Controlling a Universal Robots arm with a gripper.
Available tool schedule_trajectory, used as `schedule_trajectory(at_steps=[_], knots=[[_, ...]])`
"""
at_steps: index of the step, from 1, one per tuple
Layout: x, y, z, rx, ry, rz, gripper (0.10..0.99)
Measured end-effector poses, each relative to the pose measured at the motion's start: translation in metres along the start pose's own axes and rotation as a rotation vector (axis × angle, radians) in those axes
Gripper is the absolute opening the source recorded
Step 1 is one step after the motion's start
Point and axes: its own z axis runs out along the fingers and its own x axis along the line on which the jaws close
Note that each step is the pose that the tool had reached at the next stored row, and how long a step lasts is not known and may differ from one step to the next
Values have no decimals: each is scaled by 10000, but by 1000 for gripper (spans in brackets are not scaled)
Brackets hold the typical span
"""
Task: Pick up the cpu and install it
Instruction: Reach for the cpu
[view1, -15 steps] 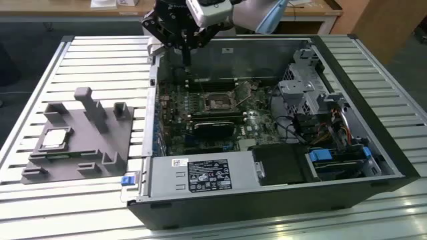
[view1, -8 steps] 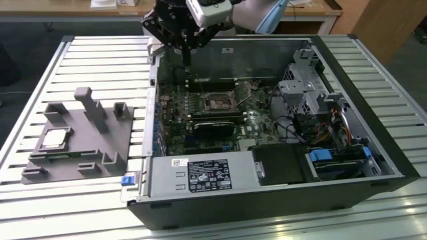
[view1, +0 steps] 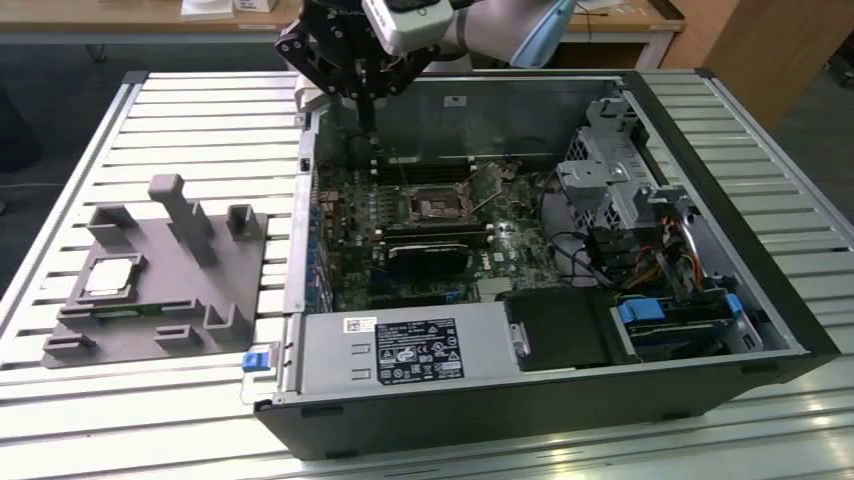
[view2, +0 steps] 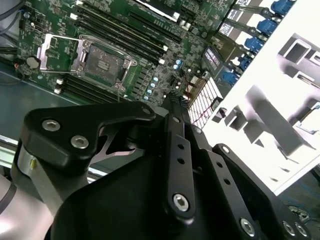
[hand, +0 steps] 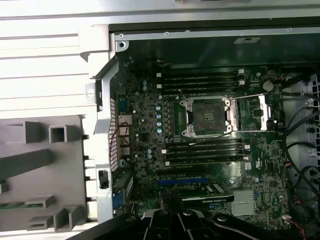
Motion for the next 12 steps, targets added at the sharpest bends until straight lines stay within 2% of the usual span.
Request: schedule_trajectory(at_steps=[12], knots=[[47,-4,2,1,1,0,106]])
